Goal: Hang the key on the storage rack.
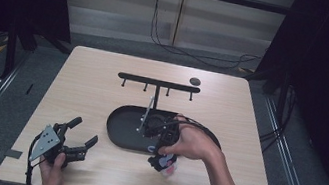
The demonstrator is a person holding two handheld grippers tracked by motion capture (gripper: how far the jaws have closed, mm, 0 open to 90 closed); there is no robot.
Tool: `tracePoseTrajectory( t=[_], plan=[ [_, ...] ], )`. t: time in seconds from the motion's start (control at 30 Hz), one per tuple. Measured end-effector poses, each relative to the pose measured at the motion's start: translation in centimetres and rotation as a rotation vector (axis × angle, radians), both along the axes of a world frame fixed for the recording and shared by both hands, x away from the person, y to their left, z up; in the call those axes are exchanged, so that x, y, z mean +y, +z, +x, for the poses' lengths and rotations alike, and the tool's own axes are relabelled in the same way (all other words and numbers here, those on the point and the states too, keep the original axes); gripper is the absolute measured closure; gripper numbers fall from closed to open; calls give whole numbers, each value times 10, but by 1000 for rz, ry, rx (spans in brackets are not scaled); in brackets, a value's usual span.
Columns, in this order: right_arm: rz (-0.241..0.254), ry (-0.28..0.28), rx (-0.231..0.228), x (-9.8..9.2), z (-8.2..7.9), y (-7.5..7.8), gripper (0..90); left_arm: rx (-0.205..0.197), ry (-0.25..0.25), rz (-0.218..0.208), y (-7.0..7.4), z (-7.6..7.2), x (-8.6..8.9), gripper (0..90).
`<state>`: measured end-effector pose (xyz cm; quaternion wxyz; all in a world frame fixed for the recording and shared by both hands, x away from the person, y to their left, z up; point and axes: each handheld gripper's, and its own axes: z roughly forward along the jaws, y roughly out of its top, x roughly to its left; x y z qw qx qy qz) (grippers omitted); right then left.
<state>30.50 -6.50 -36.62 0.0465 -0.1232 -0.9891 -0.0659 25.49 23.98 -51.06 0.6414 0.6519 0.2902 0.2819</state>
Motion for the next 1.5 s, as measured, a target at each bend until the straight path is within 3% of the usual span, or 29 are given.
tracePoseTrajectory(
  t=[0.57, 0.87, 1.07, 1.3, 1.5],
  plan=[
    [58, -60, -17, -5, 20, 29, 871, 1, 0, -2, 0, 0, 0, 153],
    [60, -106, -33, -14, 36, 46, 871, -1, -1, 0, 0, 0, 0, 153],
    [66, -120, -15, -17, 48, 55, 871, 1, -1, -2, 0, 0, 0, 153],
    [44, -126, -28, -18, 59, 60, 871, 2, 0, -10, 0, 0, -1, 152],
    [56, -148, -34, -19, 73, 65, 871, 2, 0, -11, 0, 0, -1, 152]
  ],
)
